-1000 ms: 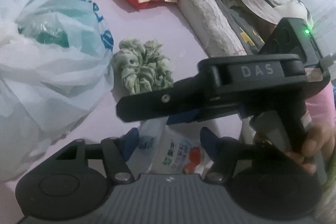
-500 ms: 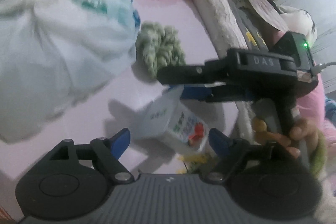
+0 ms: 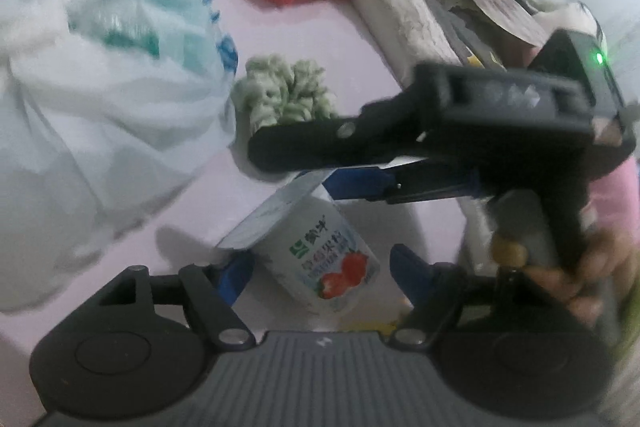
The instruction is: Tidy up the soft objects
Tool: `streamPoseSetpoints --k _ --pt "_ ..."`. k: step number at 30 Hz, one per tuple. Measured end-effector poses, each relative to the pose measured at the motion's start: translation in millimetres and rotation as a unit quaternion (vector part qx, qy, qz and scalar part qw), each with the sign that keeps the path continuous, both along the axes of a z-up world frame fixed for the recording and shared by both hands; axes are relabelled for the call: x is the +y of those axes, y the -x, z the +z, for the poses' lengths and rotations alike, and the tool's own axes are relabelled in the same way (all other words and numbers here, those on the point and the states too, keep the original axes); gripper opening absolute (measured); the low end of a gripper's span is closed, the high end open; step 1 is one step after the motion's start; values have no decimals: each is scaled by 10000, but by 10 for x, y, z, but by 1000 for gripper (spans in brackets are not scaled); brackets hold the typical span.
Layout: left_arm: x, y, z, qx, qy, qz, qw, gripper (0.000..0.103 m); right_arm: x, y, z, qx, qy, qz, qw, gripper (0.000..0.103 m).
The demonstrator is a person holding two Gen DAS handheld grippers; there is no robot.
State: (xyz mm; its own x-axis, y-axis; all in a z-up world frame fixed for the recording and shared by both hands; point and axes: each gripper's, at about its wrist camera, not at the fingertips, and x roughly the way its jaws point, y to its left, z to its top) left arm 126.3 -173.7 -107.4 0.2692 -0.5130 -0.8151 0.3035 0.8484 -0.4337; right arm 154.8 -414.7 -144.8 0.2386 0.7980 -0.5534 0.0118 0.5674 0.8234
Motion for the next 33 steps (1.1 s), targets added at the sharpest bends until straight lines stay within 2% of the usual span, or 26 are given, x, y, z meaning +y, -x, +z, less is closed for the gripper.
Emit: streamPoseSetpoints --k 6,10,14,17,19,22,31,33 --pt "-99 126 151 -694 -274 -298 9968 73 -99 129 168 -442 -60 -40 9990 66" --pt "-166 289 267 -1266 -499 -671 9884 73 -195 309 221 -575 -223 -53 9981 66" --pt "-196 372 264 -1314 -631 -848 9857 73 -275 483 208 -566 -204 -203 9980 65" --pt "-154 397 230 -1218 -670 -805 9870 73 -329 540 170 -494 -193 -405 9978 61" --pt "-118 379 220 -1145 -639 -732 9887 71 -341 557 132 -409 -153 -500 9978 49" --pt "-55 344 217 -1009 -505 -598 9918 64 -299 560 69 -285 -152 -554 9979 38" --pt "-127 337 123 -1154 -834 -708 9873 62 -222 574 -29 -141 -52 -632 9979 30" --pt "-146 355 106 -1243 -954 -734 9849 57 -211 577 -31 -149 -44 -651 9978 30"
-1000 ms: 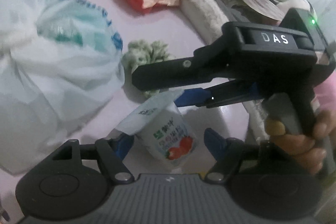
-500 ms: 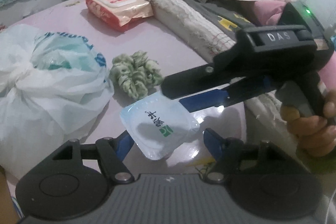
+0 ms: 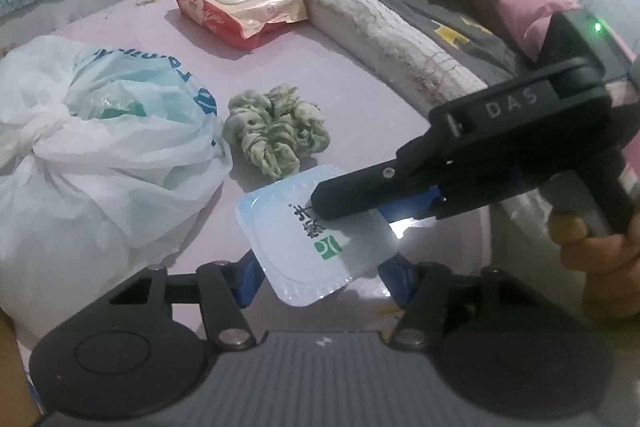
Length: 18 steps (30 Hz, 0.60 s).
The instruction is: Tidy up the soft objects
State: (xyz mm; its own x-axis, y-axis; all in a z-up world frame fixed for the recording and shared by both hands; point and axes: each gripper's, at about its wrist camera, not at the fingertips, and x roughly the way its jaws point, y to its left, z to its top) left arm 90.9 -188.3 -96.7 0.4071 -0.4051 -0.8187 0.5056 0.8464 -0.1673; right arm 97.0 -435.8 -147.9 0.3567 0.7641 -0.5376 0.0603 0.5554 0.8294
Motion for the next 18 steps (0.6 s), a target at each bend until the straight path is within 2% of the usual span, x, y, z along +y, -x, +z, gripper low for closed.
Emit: streamPoseSetpoints --k 3,10,14,18 --pt "-23 33 2 -211 -207 -27 9996 50 19 5 40 -88 59 5 9999 28" --pt "87 55 92 -113 39 136 9998 49 95 50 235 -309 248 80 9992 22" --pt "150 92 285 -275 152 236 9992 49 140 62 464 -535 279 108 9981 22" --pt "298 120 591 -569 309 392 9971 49 270 15 831 -926 275 248 9950 22"
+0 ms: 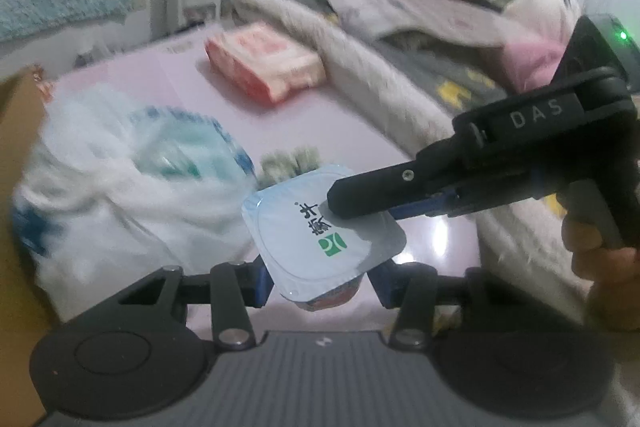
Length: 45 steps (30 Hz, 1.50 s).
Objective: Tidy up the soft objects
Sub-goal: 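Carry the yogurt cup into the box with both tools and release it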
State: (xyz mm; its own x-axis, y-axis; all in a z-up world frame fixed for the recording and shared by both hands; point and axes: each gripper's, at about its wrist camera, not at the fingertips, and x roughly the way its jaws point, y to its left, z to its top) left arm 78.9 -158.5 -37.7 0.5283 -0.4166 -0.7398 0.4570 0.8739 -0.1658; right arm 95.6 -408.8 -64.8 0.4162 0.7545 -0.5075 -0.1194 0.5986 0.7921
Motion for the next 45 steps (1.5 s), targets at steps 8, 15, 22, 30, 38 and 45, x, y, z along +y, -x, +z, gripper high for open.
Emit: streamPoseSetpoints --k 8,15,22,30,38,45 --pt "637 -59 691 -546 311 679 9957 49 648 -327 791 -826 -44 594 9948 22" --pt "1481 -296 1035 -577 328 1642 9842 49 1608 -942 1110 -965 -258 1442 9845 23" --pt "2179 -779 856 -251 236 2339 9717 49 2461 -1611 956 -619 -138 1987 9780 25" --pt "2601 -1199 364 364 476 2573 9645 49 2948 -2016 552 -167 462 2184 9746 25" --pt "2616 -1348 30 792 515 2588 9613 50 3220 -2145 412 -293 1243 2492 9600 29" --pt "2569 -1410 -166 924 405 2610 9600 51 3361 -2246 321 -430 1618 2512 9534 42"
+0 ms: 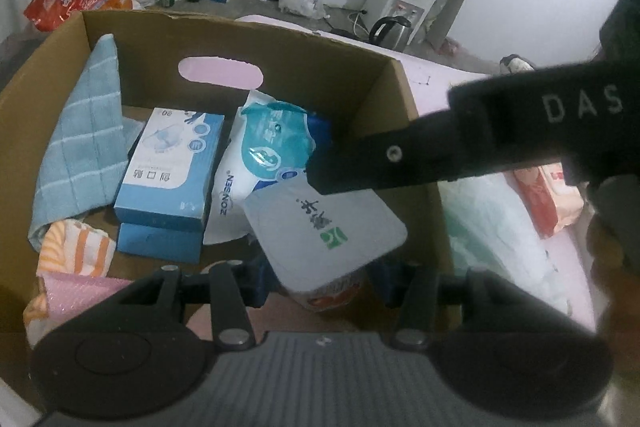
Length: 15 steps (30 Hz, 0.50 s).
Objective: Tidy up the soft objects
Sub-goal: 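Carry the yogurt cup into the box with both tools and release it, then open both tools and lift them away from the cup in the box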
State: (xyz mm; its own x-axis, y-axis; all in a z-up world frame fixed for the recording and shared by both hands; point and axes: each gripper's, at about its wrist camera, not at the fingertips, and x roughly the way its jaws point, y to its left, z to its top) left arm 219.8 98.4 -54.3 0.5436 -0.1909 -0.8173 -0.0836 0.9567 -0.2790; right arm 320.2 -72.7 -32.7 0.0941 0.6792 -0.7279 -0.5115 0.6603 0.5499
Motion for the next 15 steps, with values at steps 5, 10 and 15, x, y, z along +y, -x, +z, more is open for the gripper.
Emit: streamPoseSetpoints --k 5,10,15 --pt "-34 -37 -37 -15 -74 -47 10000 50 14 -43 19 -91 37 -37 9999 45" --pt "-61 11 50 -222 -128 -88 9996 52 0 -56 56 -172 -20 -55 9998 48" --pt "-40 12 58 -183 -190 -26 9996 51 -30 -39 38 -129 -53 -99 9999 48"
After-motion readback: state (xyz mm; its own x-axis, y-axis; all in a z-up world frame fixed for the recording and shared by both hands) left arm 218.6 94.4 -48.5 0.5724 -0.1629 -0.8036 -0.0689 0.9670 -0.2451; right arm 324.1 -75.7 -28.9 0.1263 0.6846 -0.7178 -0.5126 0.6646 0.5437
